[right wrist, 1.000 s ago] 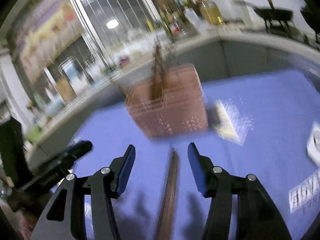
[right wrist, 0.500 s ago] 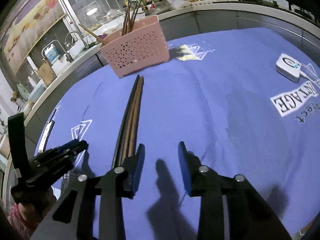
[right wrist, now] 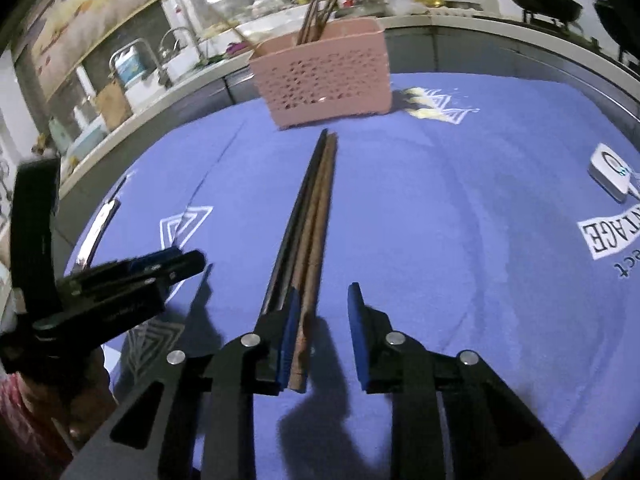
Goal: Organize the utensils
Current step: 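Return both open tools to the remaining chopsticks on the cloth, then close the left tool on a dark chopstick while the right tool grasps another, then carry both chopsticks into the pink basket and open both tools, then move both open tools back to the last chopsticks and close on them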
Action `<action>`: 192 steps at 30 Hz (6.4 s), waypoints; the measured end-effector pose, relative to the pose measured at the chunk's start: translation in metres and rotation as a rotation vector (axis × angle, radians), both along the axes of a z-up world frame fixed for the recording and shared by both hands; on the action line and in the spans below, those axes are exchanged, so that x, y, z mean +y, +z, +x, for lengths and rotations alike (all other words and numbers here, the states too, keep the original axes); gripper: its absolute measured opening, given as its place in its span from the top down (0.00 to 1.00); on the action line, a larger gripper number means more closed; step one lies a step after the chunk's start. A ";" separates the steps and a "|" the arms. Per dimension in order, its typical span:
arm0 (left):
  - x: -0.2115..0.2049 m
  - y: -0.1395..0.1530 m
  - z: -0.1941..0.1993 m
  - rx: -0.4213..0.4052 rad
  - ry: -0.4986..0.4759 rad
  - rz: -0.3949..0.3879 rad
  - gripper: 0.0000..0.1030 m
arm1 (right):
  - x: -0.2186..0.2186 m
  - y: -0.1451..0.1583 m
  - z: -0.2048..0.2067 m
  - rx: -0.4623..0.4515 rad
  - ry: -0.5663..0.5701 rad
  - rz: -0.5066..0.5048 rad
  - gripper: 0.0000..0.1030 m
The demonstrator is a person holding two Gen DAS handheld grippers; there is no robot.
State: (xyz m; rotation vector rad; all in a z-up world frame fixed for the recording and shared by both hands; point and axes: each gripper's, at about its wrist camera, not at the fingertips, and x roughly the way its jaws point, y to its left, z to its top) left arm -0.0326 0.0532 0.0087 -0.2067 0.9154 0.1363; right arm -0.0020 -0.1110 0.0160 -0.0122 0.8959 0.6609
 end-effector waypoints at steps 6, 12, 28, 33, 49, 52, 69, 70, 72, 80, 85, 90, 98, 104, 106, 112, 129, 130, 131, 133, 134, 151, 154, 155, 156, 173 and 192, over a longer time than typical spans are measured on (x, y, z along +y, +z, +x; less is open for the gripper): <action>-0.029 0.003 0.012 -0.015 -0.080 0.017 0.70 | 0.007 -0.005 -0.004 -0.007 0.035 -0.030 0.75; -0.040 0.000 0.021 -0.009 -0.096 0.023 0.70 | 0.014 -0.007 -0.010 -0.027 0.061 -0.049 0.75; -0.051 -0.003 0.033 0.006 -0.131 0.021 0.70 | 0.022 -0.010 -0.012 -0.143 0.022 -0.163 0.85; -0.055 -0.002 0.038 0.008 -0.141 0.020 0.70 | -0.002 -0.013 0.006 -0.142 -0.088 -0.160 0.86; -0.071 -0.008 0.054 0.040 -0.121 0.145 0.70 | -0.043 0.001 0.010 -0.167 -0.213 -0.002 0.83; -0.068 -0.008 0.058 0.033 -0.107 0.145 0.72 | -0.047 0.006 0.008 -0.173 -0.217 0.027 0.83; -0.005 -0.001 0.033 0.069 -0.025 0.031 0.89 | 0.016 0.014 0.083 0.048 -0.010 0.059 0.83; -0.003 0.000 0.040 0.061 -0.021 0.026 0.88 | 0.020 0.013 0.090 0.068 -0.005 0.063 0.83; -0.003 0.001 0.054 0.058 -0.023 0.032 0.87 | 0.028 0.014 0.101 0.081 -0.002 0.063 0.83; -0.004 0.002 0.098 0.058 -0.046 0.074 0.84 | 0.060 0.015 0.132 0.059 0.025 -0.031 0.80; -0.002 0.003 0.116 0.061 -0.080 0.117 0.84 | 0.076 0.006 0.155 0.063 0.014 -0.088 0.70; 0.004 0.002 0.121 0.041 -0.082 0.083 0.95 | 0.093 0.004 0.152 0.010 0.079 -0.161 0.93; 0.024 0.050 0.092 -0.101 -0.086 -0.022 0.96 | 0.061 0.049 0.121 0.024 0.119 0.065 0.96; 0.024 0.107 0.058 -0.268 -0.109 -0.029 0.96 | 0.033 0.105 0.093 -0.131 0.112 0.189 0.96; 0.022 0.122 0.051 -0.306 -0.120 -0.039 0.96 | 0.023 0.121 0.087 -0.174 0.101 0.223 0.96; 0.026 0.165 0.046 -0.404 -0.119 -0.050 0.96 | 0.009 0.162 0.083 -0.306 0.067 0.283 0.96; 0.045 0.285 0.122 -0.621 0.010 0.072 0.96 | 0.061 0.266 0.152 -0.600 -0.036 0.297 0.96; 0.047 0.286 0.125 -0.623 0.015 0.075 0.96 | 0.065 0.264 0.156 -0.603 -0.038 0.290 0.96; 0.048 0.285 0.130 -0.623 0.020 0.076 0.96 | 0.070 0.262 0.162 -0.600 -0.039 0.283 0.96; 0.051 0.280 0.140 -0.610 0.024 0.073 0.96 | 0.079 0.252 0.176 -0.587 -0.043 0.266 0.96; 0.052 0.276 0.144 -0.600 0.023 0.072 0.96 | 0.082 0.247 0.180 -0.582 -0.045 0.259 0.96; 0.057 0.168 0.198 -0.285 0.004 0.017 0.95 | 0.088 0.175 0.212 -0.301 -0.074 0.212 0.77; 0.059 0.180 0.181 -0.339 0.034 0.014 0.94 | 0.072 0.187 0.195 -0.357 -0.104 0.264 0.56; 0.058 0.186 0.172 -0.367 0.051 0.021 0.94 | 0.068 0.191 0.189 -0.371 -0.108 0.276 0.56; 0.058 0.192 0.163 -0.397 0.067 0.030 0.94 | 0.062 0.195 0.181 -0.381 -0.105 0.291 0.56; -0.001 0.098 0.033 -0.330 -0.005 0.170 0.94 | 0.007 0.074 0.072 -0.059 -0.070 0.234 0.56; -0.008 -0.011 0.020 0.012 0.020 0.085 0.93 | -0.058 0.015 0.037 -0.019 -0.197 0.038 0.75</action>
